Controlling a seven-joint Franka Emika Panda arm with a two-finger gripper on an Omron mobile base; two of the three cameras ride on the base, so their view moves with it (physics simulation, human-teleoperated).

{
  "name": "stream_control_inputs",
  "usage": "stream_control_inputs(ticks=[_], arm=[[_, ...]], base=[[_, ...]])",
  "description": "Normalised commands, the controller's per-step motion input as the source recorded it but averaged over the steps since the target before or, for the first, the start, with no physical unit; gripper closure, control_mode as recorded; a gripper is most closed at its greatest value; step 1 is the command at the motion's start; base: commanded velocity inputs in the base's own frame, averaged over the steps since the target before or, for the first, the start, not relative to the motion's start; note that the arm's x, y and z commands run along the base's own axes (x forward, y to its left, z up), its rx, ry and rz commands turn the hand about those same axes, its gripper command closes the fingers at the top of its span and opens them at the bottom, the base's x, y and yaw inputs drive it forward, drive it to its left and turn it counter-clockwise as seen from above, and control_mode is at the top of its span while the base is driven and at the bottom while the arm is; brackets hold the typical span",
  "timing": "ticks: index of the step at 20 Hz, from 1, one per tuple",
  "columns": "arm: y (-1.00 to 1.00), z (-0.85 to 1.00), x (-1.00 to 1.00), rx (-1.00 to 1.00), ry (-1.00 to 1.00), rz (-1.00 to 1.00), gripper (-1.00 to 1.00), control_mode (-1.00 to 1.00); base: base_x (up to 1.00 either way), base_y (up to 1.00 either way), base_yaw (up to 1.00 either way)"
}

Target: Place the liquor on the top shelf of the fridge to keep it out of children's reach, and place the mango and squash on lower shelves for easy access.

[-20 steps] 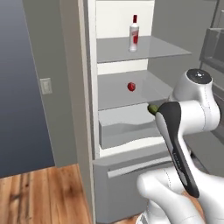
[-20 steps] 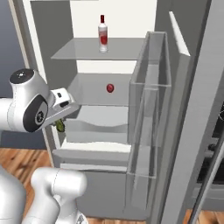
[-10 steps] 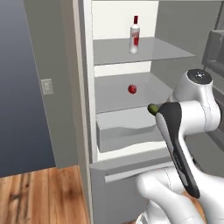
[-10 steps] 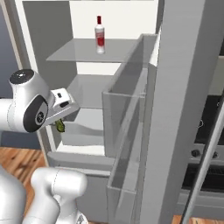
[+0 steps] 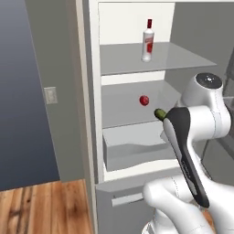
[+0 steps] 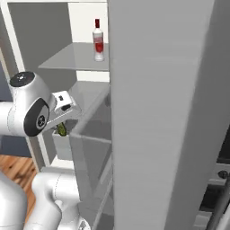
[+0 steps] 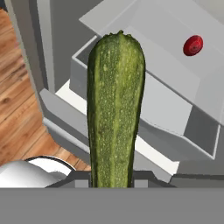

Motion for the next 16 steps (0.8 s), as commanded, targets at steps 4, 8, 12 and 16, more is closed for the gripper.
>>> stream_control_inputs(ticks=[4, 8, 12, 16], arm=[[0.0, 0.0, 0.0, 0.0, 0.0, 0.0, 1.0, 1.0], [0.0, -0.1, 0.1, 0.0, -0.01, 0.0, 1.0, -1.0], [0.0, -0.46, 0.46, 0.0, -0.05, 0.0, 1.0, -1.0], [0.0, -0.43, 0.33, 0.0, -0.08, 0.0, 1.0, -1.0]], base=[[0.55, 0.0, 0.06], [0.32, 0.0, 0.03], [0.0, 0.0, 0.0], [0.0, 0.0, 0.0]])
